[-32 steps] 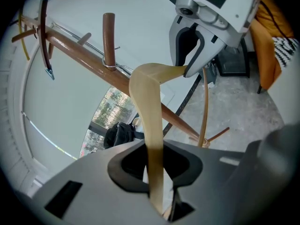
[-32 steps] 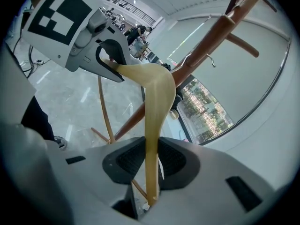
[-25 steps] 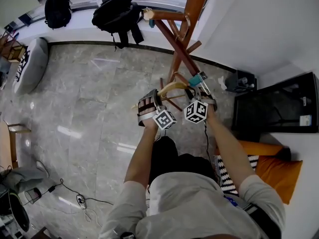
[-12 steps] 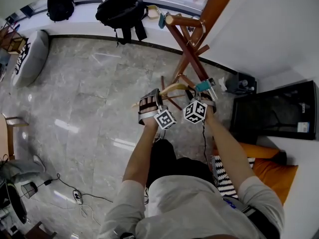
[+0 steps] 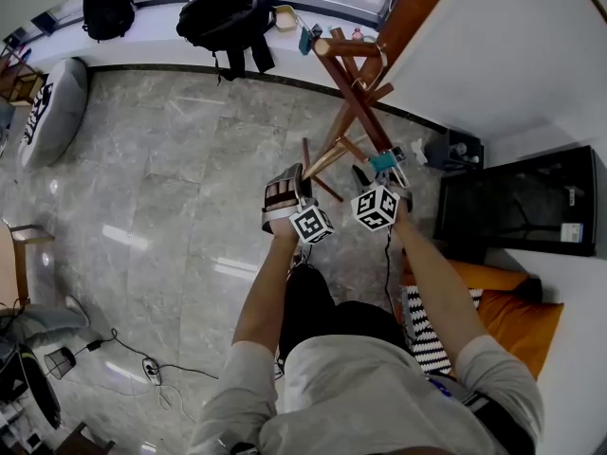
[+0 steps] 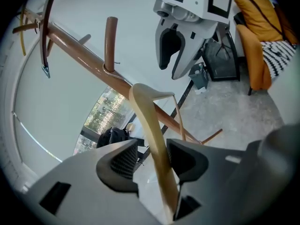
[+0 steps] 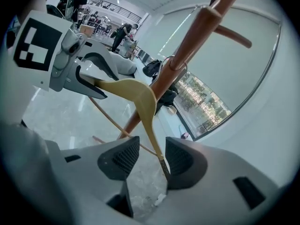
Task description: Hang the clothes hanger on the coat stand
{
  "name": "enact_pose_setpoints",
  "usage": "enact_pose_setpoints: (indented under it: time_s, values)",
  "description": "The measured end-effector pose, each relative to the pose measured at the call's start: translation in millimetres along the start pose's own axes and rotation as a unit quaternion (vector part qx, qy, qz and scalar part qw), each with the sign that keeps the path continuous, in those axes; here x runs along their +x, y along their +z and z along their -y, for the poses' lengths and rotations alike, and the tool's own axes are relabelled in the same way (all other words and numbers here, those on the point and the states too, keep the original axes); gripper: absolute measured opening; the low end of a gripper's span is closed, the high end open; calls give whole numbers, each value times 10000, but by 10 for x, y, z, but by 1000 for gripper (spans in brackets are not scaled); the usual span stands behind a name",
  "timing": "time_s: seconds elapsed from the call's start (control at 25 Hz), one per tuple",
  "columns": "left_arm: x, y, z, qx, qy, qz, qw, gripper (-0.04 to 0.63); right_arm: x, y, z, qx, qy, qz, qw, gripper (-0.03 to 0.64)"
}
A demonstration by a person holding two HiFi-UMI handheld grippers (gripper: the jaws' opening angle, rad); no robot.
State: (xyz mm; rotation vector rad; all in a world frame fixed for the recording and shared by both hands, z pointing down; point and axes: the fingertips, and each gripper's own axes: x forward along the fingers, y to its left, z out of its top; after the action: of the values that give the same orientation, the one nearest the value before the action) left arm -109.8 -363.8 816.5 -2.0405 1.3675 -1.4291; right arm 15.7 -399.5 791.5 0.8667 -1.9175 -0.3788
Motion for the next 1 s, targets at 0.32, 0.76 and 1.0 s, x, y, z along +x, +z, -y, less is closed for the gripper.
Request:
enact_pose_setpoints:
  time_s: [0.32, 0.76, 1.0]
  values:
    - [-313, 140, -3, 313, -175, 606, 9975, 241, -448, 14, 16, 324, -94, 87, 9994, 169]
    - [-614, 382, 37, -91, -168, 771, 9968, 275, -977, 39, 17, 786, -195, 329, 9962, 167]
    - [-956, 526, -47, -1101, -105, 952, 9893, 275, -1325, 53, 60, 1376, -327, 583, 9882, 156]
